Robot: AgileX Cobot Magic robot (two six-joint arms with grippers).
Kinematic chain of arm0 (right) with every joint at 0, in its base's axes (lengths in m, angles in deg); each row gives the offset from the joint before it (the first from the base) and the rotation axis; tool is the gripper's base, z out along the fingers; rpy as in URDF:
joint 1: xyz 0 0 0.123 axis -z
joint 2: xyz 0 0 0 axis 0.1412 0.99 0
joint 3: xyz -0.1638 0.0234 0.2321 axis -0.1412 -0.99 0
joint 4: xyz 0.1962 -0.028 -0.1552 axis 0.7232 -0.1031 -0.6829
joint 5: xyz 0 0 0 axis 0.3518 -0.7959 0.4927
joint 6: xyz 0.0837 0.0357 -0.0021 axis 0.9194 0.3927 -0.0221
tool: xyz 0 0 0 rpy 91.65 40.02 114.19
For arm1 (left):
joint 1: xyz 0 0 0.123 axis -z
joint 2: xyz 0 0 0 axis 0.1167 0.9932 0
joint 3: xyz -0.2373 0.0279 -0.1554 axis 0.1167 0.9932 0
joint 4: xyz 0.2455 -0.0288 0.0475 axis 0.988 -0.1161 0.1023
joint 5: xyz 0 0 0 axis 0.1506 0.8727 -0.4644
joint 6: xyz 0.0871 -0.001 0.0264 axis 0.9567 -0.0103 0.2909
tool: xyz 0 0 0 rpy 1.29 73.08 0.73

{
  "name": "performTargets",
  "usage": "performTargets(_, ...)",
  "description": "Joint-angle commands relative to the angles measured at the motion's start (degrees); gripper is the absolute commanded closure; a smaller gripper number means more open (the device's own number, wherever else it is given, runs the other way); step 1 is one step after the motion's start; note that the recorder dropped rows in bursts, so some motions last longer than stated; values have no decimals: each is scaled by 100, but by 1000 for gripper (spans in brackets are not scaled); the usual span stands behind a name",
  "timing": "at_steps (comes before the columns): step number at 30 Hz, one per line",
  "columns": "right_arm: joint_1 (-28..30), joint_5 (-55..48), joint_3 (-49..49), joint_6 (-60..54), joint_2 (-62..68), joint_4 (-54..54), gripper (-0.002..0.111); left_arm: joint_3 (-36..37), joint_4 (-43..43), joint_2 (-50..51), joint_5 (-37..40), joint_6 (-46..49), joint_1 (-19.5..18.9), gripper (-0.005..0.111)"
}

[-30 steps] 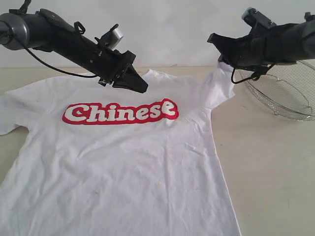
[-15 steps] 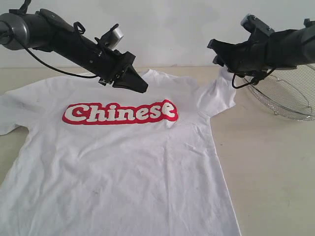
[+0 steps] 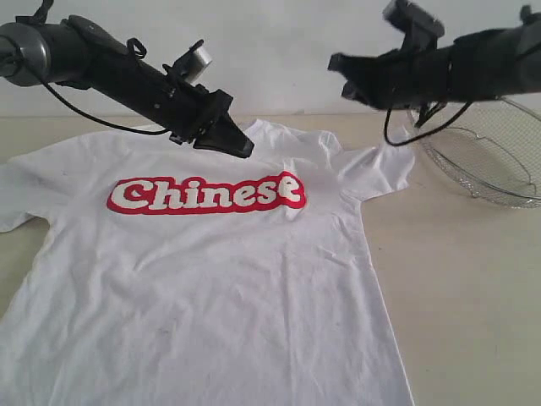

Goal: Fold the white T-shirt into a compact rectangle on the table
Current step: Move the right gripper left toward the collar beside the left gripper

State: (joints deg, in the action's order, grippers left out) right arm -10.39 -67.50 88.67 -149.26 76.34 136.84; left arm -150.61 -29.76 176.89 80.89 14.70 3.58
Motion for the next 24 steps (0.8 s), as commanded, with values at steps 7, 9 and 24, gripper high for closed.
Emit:
performTargets(7, -200, -66, 176, 13, 831, -65, 108, -4, 4, -68, 37, 50, 22, 102)
performTargets(9, -242, -12, 258, 13, 924, -144, 108, -4, 4, -68, 37, 50, 22, 102)
performTargets(24, -286, 240, 805, 1101, 1061, -2364, 108, -4, 4, -68, 37, 50, 22, 102)
